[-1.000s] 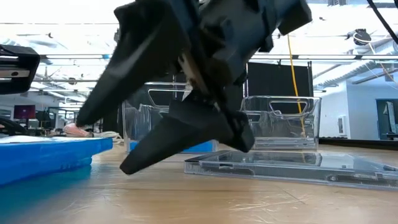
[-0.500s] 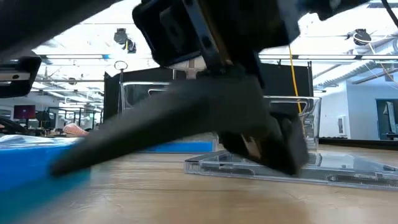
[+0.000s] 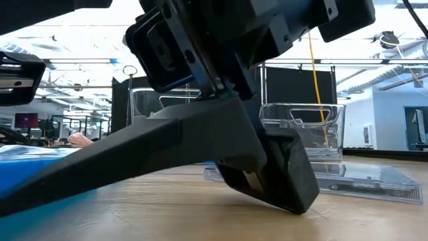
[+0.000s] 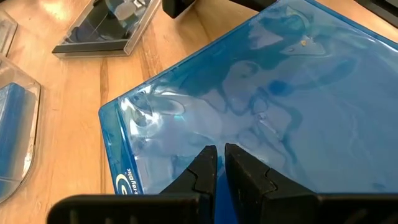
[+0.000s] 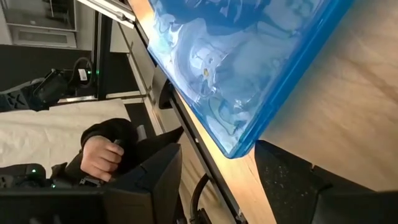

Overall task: Pick & place jewel cases by type
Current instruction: Put the blue cd case into the left transparent bin

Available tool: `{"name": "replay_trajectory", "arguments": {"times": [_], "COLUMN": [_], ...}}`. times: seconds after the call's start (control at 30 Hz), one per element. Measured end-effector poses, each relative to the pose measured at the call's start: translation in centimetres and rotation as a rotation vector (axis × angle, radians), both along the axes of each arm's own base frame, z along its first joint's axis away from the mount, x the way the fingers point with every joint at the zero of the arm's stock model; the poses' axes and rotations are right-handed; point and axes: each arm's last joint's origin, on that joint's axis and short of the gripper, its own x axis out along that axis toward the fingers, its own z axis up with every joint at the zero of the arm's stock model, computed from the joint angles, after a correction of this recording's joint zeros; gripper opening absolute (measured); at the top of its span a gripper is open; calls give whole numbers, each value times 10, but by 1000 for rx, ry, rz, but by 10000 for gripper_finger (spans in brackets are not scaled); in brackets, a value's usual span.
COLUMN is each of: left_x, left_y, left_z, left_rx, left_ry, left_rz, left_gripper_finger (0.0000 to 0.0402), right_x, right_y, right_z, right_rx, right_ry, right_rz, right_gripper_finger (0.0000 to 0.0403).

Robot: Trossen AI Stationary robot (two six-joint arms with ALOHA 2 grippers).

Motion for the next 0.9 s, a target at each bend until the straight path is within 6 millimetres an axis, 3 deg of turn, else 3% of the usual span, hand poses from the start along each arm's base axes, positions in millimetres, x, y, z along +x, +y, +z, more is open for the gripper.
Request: {"name": "replay_trajectory", "arguments": {"times": [0.23,0.9], "left_x": [0,17], "left_y": [-4,-44], "left_z": [2,63], "left_rx": [37,169], "left_ry": [-36,14], "left_rz": [-82,-251], "left_gripper_finger": [44,44], "right_x": [-3,-3], "right_y": [-5,-6], "right_z": [-7,-8], "right_rx": [-59,-152], "right_ry": [57,21], "right_rz": [6,19], "right_gripper_finger": [192,192]}}
